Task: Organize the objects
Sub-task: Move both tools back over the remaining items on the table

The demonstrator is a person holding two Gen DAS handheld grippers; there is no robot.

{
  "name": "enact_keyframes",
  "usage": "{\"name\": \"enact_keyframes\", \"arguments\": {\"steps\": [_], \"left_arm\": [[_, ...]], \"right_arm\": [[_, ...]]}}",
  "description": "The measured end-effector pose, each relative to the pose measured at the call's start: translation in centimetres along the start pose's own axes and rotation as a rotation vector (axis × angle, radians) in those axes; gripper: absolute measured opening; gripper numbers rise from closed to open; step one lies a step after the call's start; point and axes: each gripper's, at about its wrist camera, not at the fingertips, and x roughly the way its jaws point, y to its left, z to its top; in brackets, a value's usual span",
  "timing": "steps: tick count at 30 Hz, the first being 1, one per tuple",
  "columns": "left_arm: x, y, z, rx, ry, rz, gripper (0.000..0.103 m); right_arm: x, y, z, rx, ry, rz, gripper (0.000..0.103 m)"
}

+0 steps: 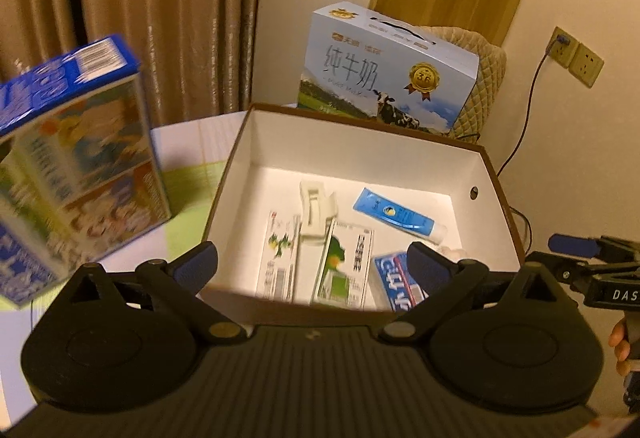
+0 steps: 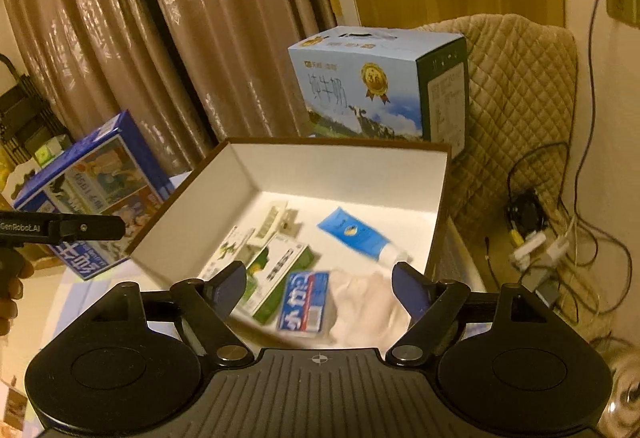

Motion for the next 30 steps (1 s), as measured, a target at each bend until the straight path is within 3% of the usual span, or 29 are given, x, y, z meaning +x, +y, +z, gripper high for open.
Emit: {"name": "enact_keyframes", "arguments": {"steps": [14,30], "left_arm": [[-6.4,1.8,-7.1,-0.097,0.044,0.054,0.1],[-8.8,2.8,-13.7,-0.106,0.124,0.095,0.1]], "right_arm": [[-4.6,3.0,-4.8,0.035,0.037,0.026,0.079],[-5.6,5.3,-10.4,0.027,0.154,0.027,0.079]]}}
